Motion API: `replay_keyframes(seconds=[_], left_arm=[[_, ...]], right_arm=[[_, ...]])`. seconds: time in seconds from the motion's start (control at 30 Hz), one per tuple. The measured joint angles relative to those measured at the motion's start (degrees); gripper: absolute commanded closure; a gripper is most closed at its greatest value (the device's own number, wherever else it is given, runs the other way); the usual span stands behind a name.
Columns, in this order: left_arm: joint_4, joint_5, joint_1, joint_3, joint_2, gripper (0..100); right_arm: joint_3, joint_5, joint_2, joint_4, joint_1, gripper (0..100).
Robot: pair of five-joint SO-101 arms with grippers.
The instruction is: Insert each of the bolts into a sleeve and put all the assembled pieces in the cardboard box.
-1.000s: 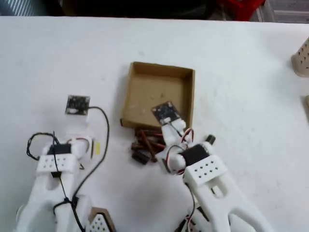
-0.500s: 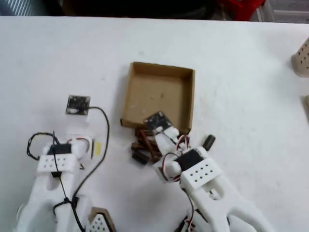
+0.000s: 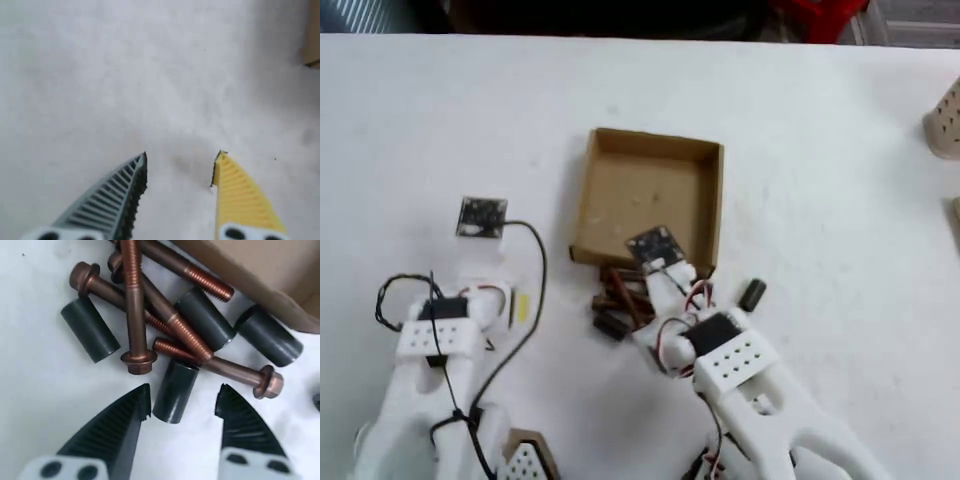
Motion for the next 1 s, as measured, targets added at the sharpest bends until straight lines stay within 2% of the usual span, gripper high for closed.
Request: replay_keyframes(seconds=[0.13,0.3,0.53,1.0], left_arm=[[0.00,0.00,0.00,0.00,0.00,76],[0.00,0.00,0.00,0.00,0.00,76],[0.00,0.00,0.00,0.00,0.00,76],[-0.09,0.00,0.00,0.00,0.00,76]], right_arm=[[0.00,-0.35,0.00,0.00,-3.78,79.6],[-1.93,-0.35,4.66,0.88,-4.92,79.7],[-10.29,-0.35,20.66,4.40,-4.84,79.7],[-11.60,-0.35,22.33,3.69,0.09,79.7]])
